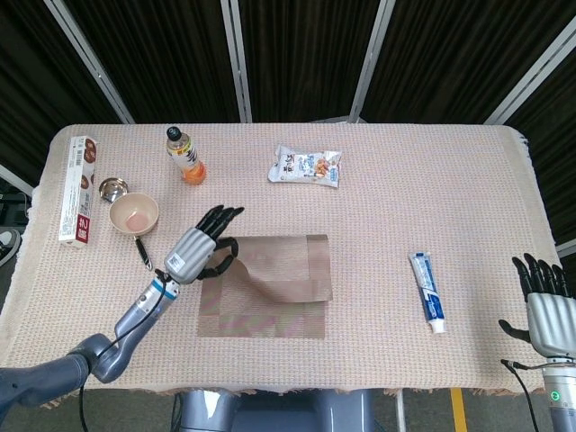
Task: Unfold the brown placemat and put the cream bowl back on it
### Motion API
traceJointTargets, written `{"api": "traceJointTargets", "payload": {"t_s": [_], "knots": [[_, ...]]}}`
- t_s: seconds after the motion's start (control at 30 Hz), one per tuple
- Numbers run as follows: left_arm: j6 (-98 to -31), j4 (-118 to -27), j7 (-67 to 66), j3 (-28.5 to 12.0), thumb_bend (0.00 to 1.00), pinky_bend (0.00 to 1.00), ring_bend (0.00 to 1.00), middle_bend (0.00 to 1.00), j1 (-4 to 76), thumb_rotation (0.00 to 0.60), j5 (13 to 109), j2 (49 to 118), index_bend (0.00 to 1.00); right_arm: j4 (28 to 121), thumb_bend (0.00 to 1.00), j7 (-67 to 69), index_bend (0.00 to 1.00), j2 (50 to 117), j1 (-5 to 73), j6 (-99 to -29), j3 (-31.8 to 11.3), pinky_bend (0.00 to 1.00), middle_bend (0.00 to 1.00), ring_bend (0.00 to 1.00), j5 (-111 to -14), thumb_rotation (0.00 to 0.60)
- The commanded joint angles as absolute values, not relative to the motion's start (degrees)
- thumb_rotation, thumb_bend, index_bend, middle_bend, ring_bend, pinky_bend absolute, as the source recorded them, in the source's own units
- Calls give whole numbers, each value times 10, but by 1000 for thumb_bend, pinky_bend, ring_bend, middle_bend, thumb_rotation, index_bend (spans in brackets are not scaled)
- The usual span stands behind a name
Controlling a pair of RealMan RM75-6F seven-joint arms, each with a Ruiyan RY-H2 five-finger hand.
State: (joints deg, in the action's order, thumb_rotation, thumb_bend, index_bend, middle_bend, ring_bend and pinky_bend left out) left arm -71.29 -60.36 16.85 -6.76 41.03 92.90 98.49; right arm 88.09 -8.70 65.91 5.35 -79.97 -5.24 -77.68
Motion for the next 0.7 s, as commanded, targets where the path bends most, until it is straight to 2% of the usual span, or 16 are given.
{"api": "traceJointTargets", "payload": {"t_s": [0.03,0.3,0.5,0.57,0.63,0.67,0.7], "knots": [[-671,-588,139,-113,455,0,0,0,440,600,882,981,693,881,0,-87,0,660,54,-799,-53,0,0,0,-776,600],[-617,-502,127,-147,467,0,0,0,469,600,826,1010,693,876,0,-91,0,662,55,-793,-53,0,0,0,-770,600],[-598,-451,136,-149,463,0,0,0,474,600,809,1030,686,873,0,-95,0,665,57,-789,-52,0,0,0,-767,600],[-593,-431,141,-148,455,0,0,0,476,600,808,1037,643,873,0,-98,0,666,57,-787,-52,0,0,0,-766,600],[-593,-415,146,-147,400,0,0,0,478,600,808,1044,452,873,0,-99,0,667,58,-787,-52,0,0,0,-765,600],[-595,-405,150,-145,312,0,0,0,479,600,809,1049,262,872,0,-100,0,668,58,-786,-52,0,0,0,-765,600],[-596,-400,152,-144,215,0,0,0,480,600,810,1051,126,872,0,-101,0,668,58,-786,-52,0,0,0,-764,600]]}}
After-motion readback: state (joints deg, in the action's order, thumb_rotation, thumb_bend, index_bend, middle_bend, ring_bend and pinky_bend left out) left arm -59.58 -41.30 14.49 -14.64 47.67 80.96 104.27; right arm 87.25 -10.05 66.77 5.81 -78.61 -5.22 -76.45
